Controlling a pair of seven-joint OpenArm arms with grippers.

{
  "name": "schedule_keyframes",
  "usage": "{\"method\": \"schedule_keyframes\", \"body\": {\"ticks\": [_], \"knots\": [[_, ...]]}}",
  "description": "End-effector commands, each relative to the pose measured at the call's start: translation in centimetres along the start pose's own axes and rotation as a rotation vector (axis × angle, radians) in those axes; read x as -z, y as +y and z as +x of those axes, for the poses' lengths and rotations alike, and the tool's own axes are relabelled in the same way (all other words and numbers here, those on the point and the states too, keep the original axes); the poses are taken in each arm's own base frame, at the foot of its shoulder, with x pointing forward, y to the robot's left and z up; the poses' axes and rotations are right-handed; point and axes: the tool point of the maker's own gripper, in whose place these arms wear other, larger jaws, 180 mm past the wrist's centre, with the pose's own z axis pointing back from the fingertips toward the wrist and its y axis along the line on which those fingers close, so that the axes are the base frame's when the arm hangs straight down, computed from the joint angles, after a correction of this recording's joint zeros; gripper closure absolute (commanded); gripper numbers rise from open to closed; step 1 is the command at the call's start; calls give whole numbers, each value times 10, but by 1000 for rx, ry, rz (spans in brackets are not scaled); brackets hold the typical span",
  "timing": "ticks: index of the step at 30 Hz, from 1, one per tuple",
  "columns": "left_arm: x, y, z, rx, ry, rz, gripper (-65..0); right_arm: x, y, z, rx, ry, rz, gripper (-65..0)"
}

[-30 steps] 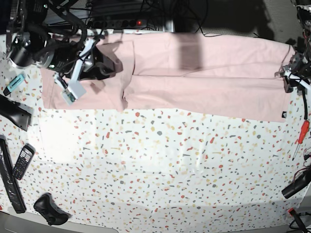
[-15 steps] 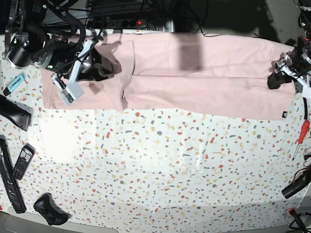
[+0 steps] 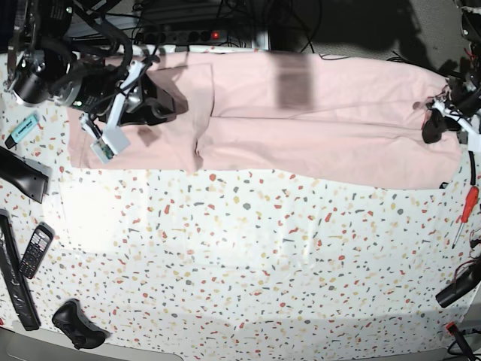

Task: Fold the T-shirt properly
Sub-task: 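Grasp the shirt band end with the left gripper, then fold the band end with the left gripper toward the shirt middle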

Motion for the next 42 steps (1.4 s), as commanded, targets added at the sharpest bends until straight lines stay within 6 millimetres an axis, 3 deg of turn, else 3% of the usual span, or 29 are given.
{"method": "schedule_keyframes", "body": {"ticks": [1,4,7,10,15,18,23,26,35,42], "knots": [[-4,5,23,37,-67,9,0,-4,2,10,-26,-35,6,-137],[-5,24,28,59,-76,112,0,-4,2,11,-26,-42,6,-137],[-5,27,30,90,-63,127,0,-4,2,17,-26,-73,6,-137],[-8,21,38,121,-57,122,0,-5,2,21,-27,-93,5,-137],[-14,-6,56,140,22,101,0,-4,-8,18,-45,-74,-46,-137],[-16,-38,63,88,44,43,0,-5,-13,19,-56,-82,-73,-137],[-17,-115,72,53,0,-125,0,-5,-13,21,-57,-96,-74,-137],[-19,-150,73,58,-46,-176,0,-5,-13,21,-58,-94,-76,-137],[-7,-264,29,47,11,-441,0,-5,-13,23,-58,-101,-76,-137],[11,-324,15,63,30,-484,0,-5,-13,22,-58,-100,-76,-137]]}}
